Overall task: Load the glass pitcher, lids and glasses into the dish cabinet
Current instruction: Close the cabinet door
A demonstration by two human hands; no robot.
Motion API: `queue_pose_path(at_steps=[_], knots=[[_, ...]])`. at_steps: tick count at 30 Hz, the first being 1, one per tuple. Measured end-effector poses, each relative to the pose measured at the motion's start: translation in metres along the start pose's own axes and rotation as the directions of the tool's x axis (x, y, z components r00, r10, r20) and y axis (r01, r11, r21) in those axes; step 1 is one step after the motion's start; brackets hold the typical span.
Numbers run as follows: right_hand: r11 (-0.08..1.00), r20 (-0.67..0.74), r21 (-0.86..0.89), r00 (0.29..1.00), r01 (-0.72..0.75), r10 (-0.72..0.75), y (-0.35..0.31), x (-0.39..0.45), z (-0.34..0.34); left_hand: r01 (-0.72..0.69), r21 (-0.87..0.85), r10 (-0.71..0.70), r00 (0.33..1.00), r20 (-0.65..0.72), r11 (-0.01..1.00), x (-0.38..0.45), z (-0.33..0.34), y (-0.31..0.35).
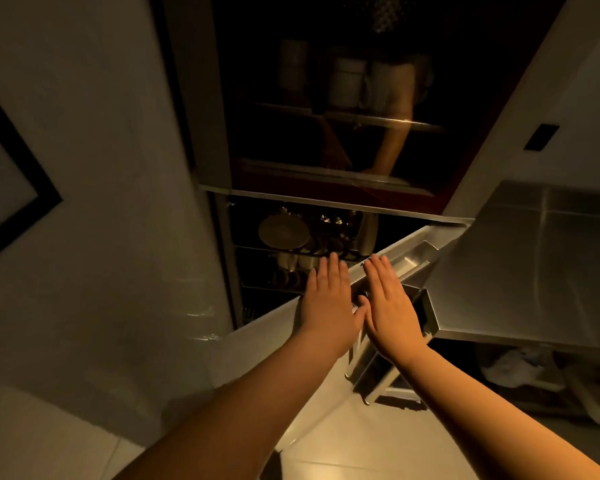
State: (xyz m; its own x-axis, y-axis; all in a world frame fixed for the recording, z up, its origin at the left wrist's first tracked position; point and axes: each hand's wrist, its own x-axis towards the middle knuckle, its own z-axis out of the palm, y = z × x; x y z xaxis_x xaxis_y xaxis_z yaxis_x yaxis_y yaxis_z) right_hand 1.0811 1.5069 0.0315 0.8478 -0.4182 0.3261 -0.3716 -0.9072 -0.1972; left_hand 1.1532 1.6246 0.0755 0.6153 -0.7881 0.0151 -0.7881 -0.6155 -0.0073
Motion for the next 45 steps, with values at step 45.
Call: queue_pose_path(at_steps=[45], knots=[[0.97, 0.141, -0.231, 0.989, 0.074, -0.042, -0.003, 0.125, 0.07, -0.221, 0.091, 0.236, 0.948, -0.214, 0.971, 0.139, 0.072, -0.14]])
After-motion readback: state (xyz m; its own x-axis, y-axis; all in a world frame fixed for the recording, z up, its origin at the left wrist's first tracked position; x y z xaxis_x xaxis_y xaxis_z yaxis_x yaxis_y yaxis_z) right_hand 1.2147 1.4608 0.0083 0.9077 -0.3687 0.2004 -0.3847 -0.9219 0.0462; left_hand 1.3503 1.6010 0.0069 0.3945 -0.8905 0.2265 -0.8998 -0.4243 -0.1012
